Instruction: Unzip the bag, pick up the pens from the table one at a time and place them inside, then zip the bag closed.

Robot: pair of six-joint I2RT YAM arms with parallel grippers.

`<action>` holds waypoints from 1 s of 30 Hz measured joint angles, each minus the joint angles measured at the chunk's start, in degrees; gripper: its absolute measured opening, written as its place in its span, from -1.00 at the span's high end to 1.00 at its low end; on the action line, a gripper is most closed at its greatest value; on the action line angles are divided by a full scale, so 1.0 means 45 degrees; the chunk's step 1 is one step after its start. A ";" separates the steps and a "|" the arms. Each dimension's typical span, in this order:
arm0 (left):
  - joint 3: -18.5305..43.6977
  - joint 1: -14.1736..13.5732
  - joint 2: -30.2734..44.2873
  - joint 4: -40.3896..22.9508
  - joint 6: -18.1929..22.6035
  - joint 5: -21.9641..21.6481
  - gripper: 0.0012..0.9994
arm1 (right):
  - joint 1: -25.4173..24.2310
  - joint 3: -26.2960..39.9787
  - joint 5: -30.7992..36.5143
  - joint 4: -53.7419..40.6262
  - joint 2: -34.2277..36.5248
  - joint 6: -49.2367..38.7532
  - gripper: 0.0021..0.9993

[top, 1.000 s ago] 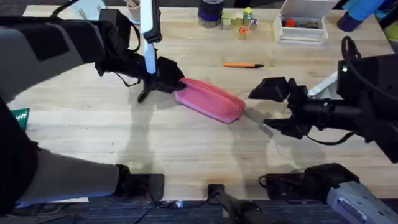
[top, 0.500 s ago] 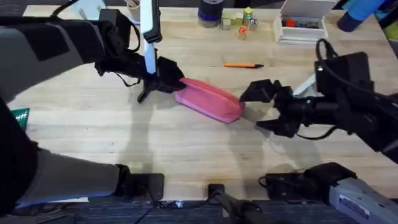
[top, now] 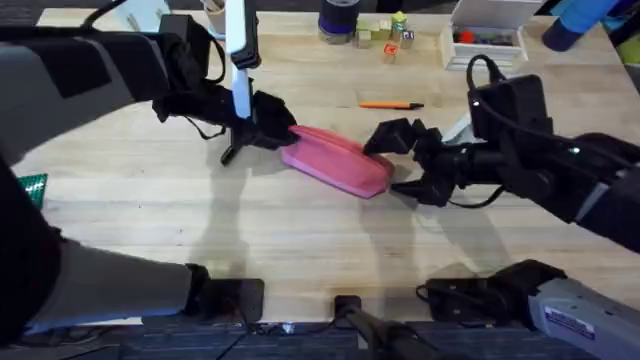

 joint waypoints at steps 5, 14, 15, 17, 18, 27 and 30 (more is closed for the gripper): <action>0.0000 0.0000 0.0000 0.0000 0.0000 -0.0002 0.92 | 0.0312 -0.0005 0.0031 0.0523 0.0110 0.0347 -0.99; 0.0000 0.0000 0.0000 0.0005 0.0000 0.0000 0.92 | 0.0402 -0.0005 0.0398 0.0556 0.0110 0.0765 -0.69; 0.0000 0.0000 0.0000 0.0005 0.0000 -0.0001 0.92 | 0.0402 -0.0005 0.0436 0.0556 0.0109 0.0810 -0.60; 0.0000 0.0000 0.0000 0.0008 0.0000 0.0000 0.92 | 0.0402 -0.0007 0.0476 0.0558 0.0108 0.0859 -0.41; 0.0000 0.0000 0.0000 0.0006 0.0000 0.0000 0.92 | 0.0402 -0.0010 0.0471 0.0568 0.0107 0.0889 -0.30; 0.0000 0.0000 0.0000 0.0029 0.0000 -0.0005 0.92 | 0.0415 -0.0074 0.0437 0.0509 -0.0110 0.0962 0.30; 0.0000 0.0000 0.0000 0.0034 0.0000 -0.0010 0.92 | 0.0412 -0.0158 0.0478 0.0435 -0.0643 0.0986 0.28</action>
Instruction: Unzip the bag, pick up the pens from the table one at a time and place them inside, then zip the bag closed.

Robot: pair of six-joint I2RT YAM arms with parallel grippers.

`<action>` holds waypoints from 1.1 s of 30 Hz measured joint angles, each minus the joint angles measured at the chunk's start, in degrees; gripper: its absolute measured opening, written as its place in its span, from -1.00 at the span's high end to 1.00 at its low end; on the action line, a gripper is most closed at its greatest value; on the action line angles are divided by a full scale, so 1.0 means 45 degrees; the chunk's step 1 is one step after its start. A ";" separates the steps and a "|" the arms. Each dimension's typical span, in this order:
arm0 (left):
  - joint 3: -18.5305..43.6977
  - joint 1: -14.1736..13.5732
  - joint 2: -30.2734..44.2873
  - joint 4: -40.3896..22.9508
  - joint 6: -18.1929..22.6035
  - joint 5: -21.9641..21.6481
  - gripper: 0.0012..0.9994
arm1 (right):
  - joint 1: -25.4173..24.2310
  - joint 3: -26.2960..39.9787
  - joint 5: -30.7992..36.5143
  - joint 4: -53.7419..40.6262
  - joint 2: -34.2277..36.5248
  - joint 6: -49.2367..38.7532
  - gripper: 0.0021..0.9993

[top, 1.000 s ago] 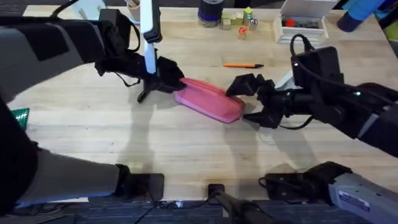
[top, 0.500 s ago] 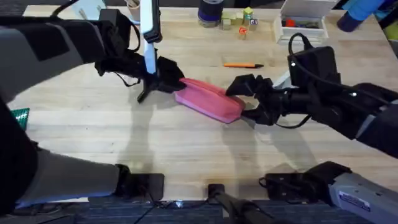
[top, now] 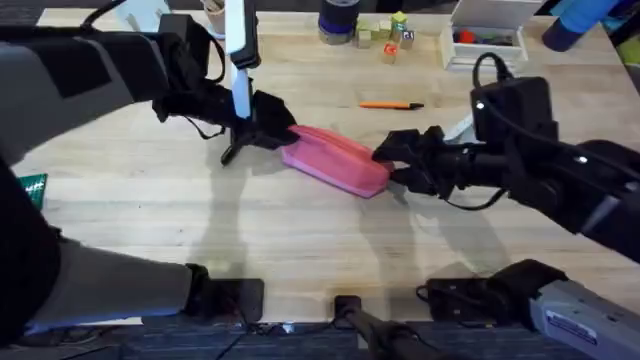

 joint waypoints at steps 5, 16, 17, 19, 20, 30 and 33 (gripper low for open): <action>0.0000 0.0000 0.0000 0.0010 0.0000 -0.0005 0.92 | 0.0000 -0.0012 0.0008 -0.0216 -0.1034 0.0002 0.58; 0.0000 0.0015 0.0000 0.0046 0.0000 0.0000 0.92 | 0.0024 -0.0158 0.0017 -0.0389 -0.2047 -0.0019 0.93; 0.0000 0.0015 0.0000 0.0044 0.0000 0.0000 0.92 | 0.0024 -0.0163 0.0017 -0.0394 -0.2096 -0.0018 0.93; 0.0000 0.0015 0.0000 0.0044 0.0000 0.0000 0.92 | 0.0024 -0.0168 0.0015 -0.0396 -0.2190 -0.0019 0.94; 0.0000 0.0015 0.0000 0.0044 0.0000 0.0000 0.92 | 0.0024 -0.0168 0.0012 -0.0403 -0.2240 -0.0022 0.94; 0.0000 0.0015 0.0000 0.0035 0.0000 0.0010 0.92 | 0.0024 -0.0168 0.0035 -0.0480 -0.2452 -0.0253 0.94; 0.0000 0.0010 0.0000 0.0001 0.0000 0.0036 0.92 | 0.0024 -0.0168 0.0061 -0.0622 -0.2452 -0.0390 0.94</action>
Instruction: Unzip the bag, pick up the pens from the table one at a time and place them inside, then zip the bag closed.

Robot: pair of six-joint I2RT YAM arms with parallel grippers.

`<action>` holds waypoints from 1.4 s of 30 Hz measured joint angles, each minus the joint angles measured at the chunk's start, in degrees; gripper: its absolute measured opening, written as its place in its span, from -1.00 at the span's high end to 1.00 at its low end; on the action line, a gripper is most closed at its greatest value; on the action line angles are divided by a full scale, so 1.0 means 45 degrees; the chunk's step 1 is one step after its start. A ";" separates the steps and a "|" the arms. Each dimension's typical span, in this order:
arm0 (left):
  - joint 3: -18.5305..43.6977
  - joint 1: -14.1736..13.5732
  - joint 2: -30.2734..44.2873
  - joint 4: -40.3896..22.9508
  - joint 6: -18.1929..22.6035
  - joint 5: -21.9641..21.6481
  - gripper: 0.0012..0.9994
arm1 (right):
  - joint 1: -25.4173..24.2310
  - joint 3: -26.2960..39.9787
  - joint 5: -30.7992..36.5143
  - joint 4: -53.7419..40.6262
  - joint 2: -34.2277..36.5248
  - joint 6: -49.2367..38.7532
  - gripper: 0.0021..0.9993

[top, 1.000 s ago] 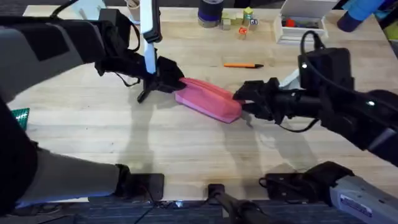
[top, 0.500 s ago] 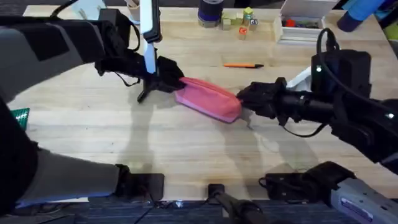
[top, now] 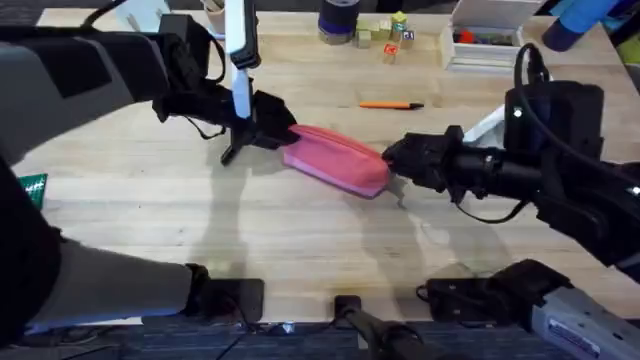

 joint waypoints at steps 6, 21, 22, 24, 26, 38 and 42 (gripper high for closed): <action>0.0000 -0.0083 0.0000 -0.0016 0.0000 0.0017 0.92 | 0.0036 0.0000 0.0042 -0.0469 0.0000 -0.0380 0.94; 0.0000 -0.0200 0.0000 0.0003 0.0000 0.0222 0.92 | 0.0131 0.2718 0.1868 -0.2885 0.2195 -0.2972 0.94; 0.0000 -0.0188 0.0000 0.0009 0.0000 0.0191 0.92 | 0.0131 0.2915 0.1932 -0.2890 0.2455 -0.3095 0.94; 0.0000 -0.0126 0.0000 0.0009 -0.0003 0.0127 0.92 | 0.0166 0.3307 0.2050 -0.2890 0.2921 -0.3346 0.94; 0.0000 -0.0069 0.0000 0.0009 0.0000 0.0087 0.92 | 0.0306 0.3756 0.2254 -0.3009 0.3412 -0.3608 0.94; 0.0000 0.0053 0.0000 0.0052 0.0000 -0.0032 0.92 | 0.2255 0.5753 0.4135 -0.3555 0.5677 -0.4537 0.94; 0.0000 0.0049 0.0000 0.0047 0.0000 -0.0032 0.92 | 0.2640 0.5901 0.4285 -0.3376 0.6222 -0.4592 0.94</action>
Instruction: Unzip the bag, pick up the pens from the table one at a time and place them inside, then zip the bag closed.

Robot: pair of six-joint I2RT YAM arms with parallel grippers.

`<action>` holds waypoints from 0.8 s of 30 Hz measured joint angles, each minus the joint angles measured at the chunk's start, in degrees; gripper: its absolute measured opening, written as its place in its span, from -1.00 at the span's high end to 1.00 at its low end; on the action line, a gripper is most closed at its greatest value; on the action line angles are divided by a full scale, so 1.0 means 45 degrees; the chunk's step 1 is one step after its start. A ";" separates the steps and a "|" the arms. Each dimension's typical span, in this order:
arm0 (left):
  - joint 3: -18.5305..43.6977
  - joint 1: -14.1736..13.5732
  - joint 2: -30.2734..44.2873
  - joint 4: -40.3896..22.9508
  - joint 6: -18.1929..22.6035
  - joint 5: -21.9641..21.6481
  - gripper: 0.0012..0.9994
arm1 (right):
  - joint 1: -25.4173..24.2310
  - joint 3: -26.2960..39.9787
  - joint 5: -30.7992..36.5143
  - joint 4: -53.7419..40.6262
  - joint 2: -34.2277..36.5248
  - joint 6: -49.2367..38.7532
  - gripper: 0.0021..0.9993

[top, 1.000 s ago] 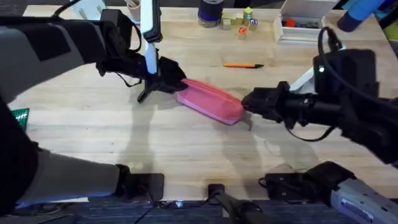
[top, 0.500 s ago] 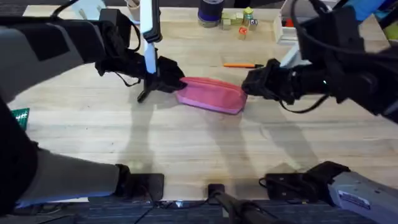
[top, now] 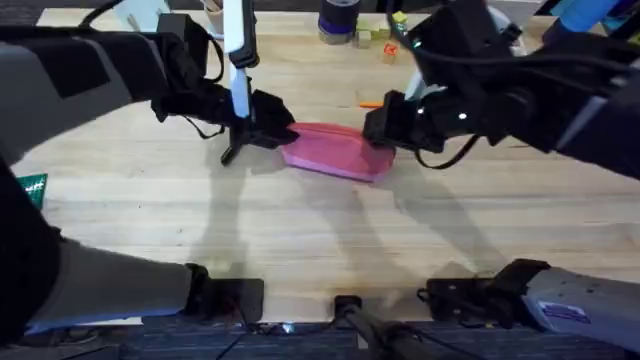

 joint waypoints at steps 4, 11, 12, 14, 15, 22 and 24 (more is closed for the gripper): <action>0.0000 0.0031 0.0000 0.0011 0.0000 -0.0050 0.92 | 0.0265 0.0000 0.0116 0.0524 0.0365 -0.0037 0.94; 0.0000 0.0097 0.0000 0.0049 0.0000 -0.0117 0.92 | 0.0535 0.0000 0.0232 0.1279 0.0680 -0.0038 0.94; 0.0000 0.0097 0.0000 0.0049 0.0000 -0.0121 0.92 | 0.0568 0.0000 0.0235 0.1346 0.0725 -0.0038 0.94; 0.0000 0.0097 0.0000 0.0049 0.0000 -0.0117 0.92 | 0.0600 0.0015 0.0232 0.1375 0.0805 -0.0038 0.94; 0.0000 0.0097 0.0000 0.0049 0.0000 -0.0117 0.92 | 0.0609 0.0043 0.0232 0.1380 0.0848 -0.0038 0.94; 0.0003 0.0110 0.0000 0.0066 0.0000 -0.0195 0.92 | 0.0609 0.0278 0.0232 0.1504 0.0938 -0.0087 0.94; 0.0005 0.0128 0.0000 0.0067 -0.0004 -0.0215 0.92 | 0.0615 0.0339 0.0232 0.1589 0.0958 -0.0087 0.94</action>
